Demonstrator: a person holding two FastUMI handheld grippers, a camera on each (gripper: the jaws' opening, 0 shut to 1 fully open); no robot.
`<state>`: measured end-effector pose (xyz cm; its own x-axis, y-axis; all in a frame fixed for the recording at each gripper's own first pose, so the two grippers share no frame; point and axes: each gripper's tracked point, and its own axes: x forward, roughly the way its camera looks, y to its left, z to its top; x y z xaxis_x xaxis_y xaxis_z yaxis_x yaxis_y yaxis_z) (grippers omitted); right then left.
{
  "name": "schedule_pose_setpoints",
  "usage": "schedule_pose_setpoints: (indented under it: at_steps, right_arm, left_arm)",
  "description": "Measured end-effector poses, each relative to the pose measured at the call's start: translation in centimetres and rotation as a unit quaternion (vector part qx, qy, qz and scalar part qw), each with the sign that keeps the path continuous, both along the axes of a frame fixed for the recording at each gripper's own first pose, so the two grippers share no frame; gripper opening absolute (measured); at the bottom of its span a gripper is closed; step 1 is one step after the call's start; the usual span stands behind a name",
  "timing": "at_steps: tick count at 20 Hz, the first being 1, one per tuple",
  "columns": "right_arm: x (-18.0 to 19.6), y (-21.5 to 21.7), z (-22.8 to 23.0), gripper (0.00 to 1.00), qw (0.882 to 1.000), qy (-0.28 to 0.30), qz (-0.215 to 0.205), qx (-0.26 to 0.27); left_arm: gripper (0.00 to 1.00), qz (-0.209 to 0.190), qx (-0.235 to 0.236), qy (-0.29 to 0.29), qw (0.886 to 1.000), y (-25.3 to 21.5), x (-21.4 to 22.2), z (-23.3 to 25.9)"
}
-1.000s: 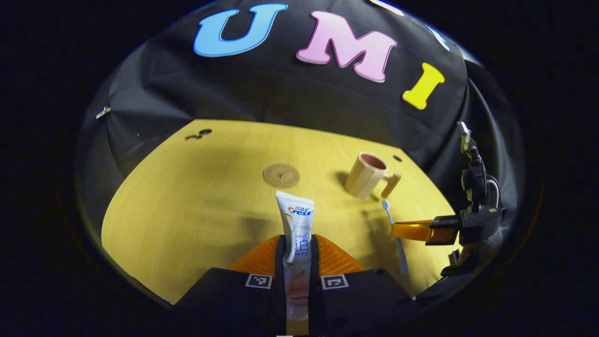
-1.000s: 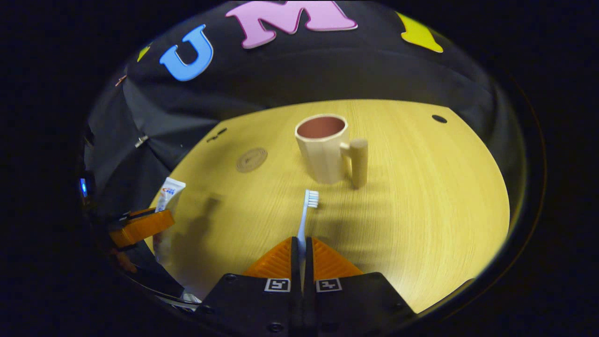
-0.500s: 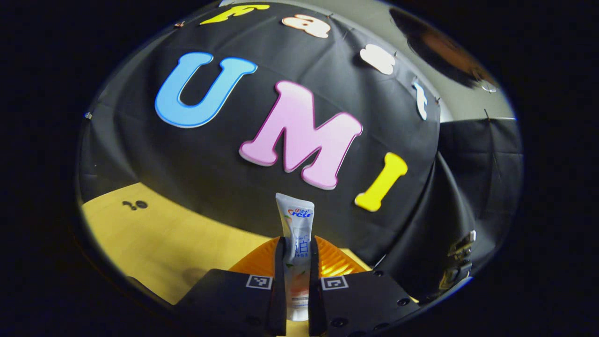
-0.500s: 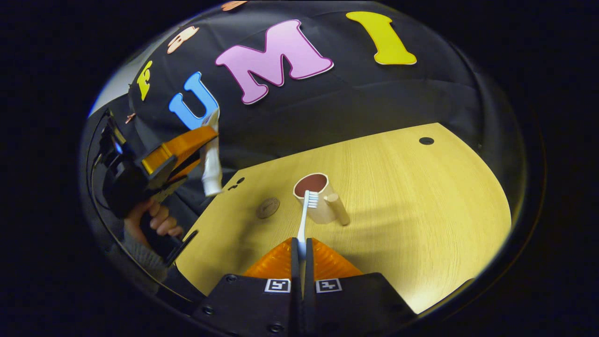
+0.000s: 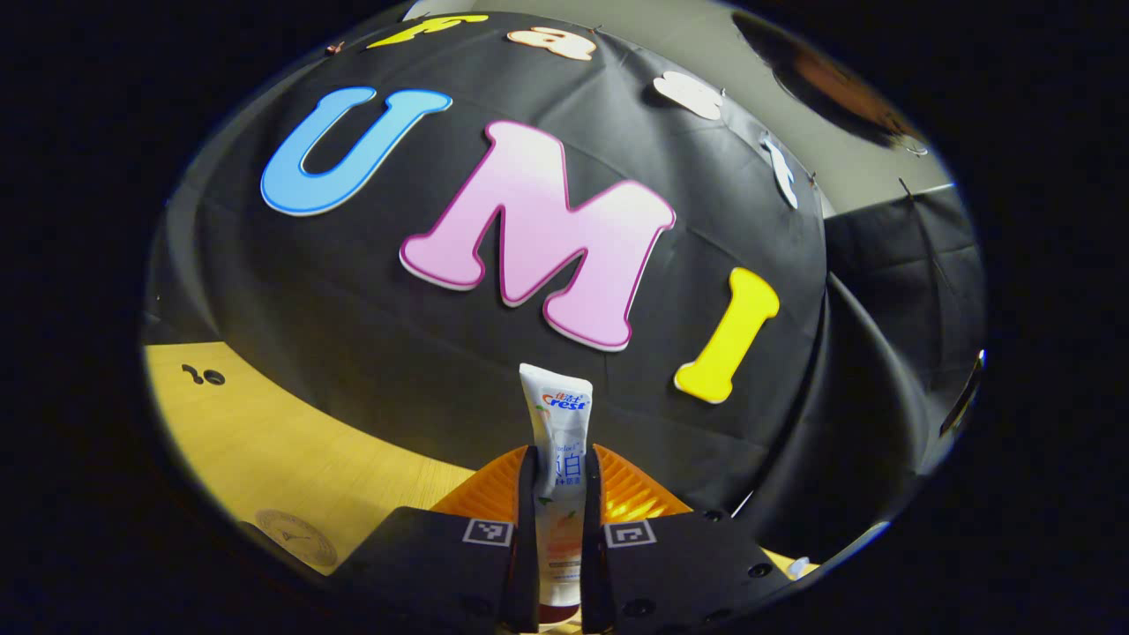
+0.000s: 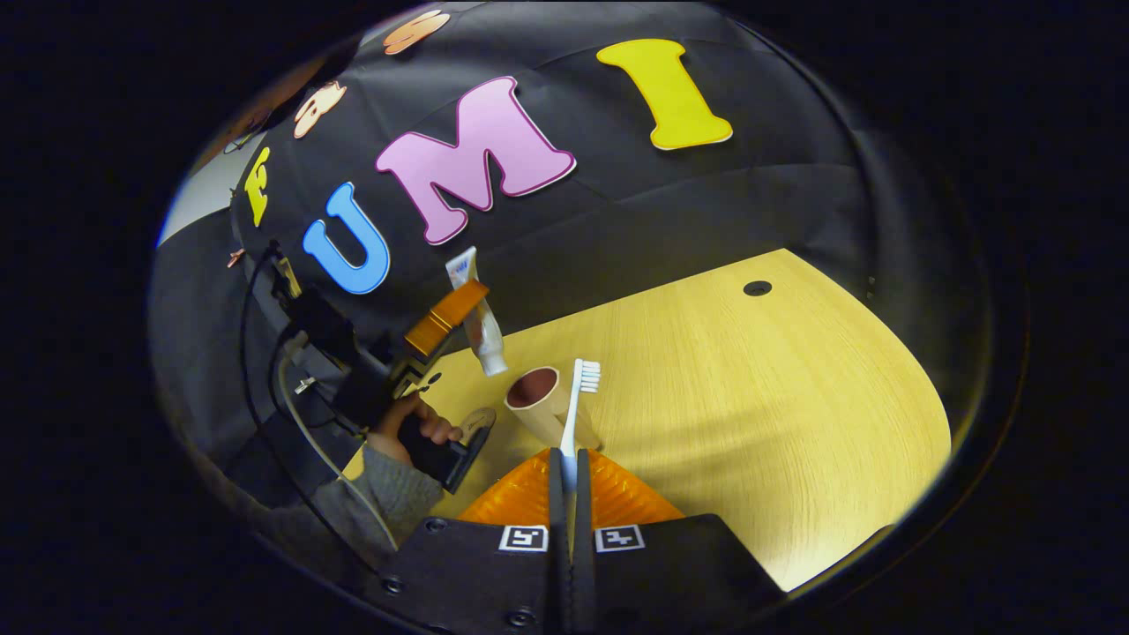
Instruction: Put the toothbrush and toothpaste on the desktop into the cup, then pick up the cup and place it on the coaster on the desktop.
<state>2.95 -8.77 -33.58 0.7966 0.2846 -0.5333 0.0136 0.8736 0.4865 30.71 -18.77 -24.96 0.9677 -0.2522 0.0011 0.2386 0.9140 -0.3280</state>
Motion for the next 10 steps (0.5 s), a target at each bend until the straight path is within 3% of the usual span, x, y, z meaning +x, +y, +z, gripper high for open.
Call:
schedule_pose_setpoints:
  at_steps: [5,10]
  right_arm:
    - [1.7,-1.9,0.0,0.05,1.000,-0.020,-0.017,0.006]
    - [3.2,-2.2,0.2,0.05,0.999,-0.043,-0.012,0.009]
  left_arm:
    - [0.23,0.006,0.018,0.027,0.999,-0.6,0.0,-5.2]
    - [0.24,0.005,0.028,0.035,0.999,-0.5,-0.8,-7.3]
